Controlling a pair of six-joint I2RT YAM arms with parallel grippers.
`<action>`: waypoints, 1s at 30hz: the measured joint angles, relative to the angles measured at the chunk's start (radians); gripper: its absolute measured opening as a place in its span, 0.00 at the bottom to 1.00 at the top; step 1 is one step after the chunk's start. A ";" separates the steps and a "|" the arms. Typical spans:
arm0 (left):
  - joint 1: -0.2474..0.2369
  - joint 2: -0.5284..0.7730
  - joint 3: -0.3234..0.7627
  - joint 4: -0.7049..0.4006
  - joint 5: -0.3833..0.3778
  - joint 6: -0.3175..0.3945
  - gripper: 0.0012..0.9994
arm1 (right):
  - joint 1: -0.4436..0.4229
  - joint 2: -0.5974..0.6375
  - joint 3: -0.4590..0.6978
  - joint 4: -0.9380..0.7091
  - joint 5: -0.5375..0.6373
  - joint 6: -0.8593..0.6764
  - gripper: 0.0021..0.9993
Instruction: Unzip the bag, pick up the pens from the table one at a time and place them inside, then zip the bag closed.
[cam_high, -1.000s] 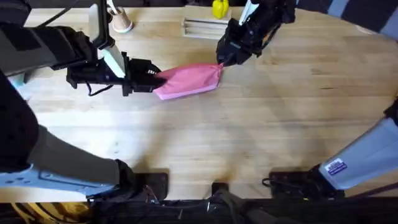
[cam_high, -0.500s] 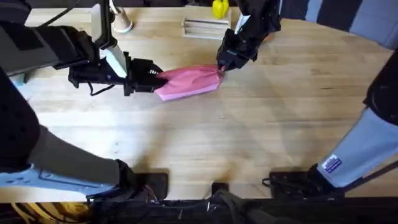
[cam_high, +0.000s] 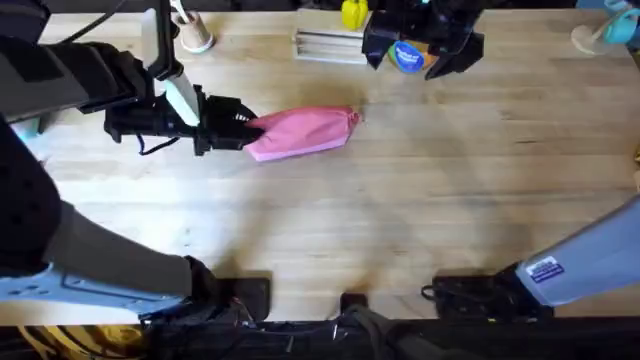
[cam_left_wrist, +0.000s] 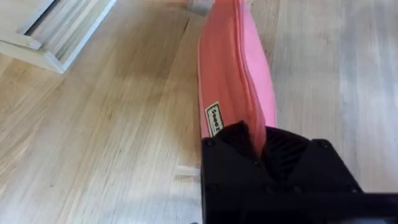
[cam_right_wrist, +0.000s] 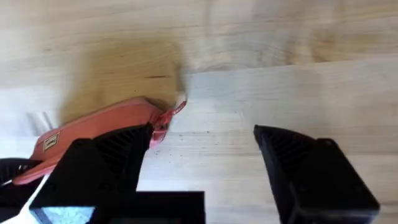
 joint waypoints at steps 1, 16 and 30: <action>0.000 0.000 0.000 0.000 0.000 0.000 0.04 | 0.001 -0.016 0.005 -0.001 0.005 -0.014 1.00; 0.000 0.000 0.001 -0.002 0.002 -0.003 0.99 | 0.004 -0.161 0.018 0.062 0.028 -0.188 1.00; 0.089 -0.168 0.216 -0.267 -0.143 -0.017 1.00 | -0.034 -0.290 0.018 -0.066 0.020 -0.398 1.00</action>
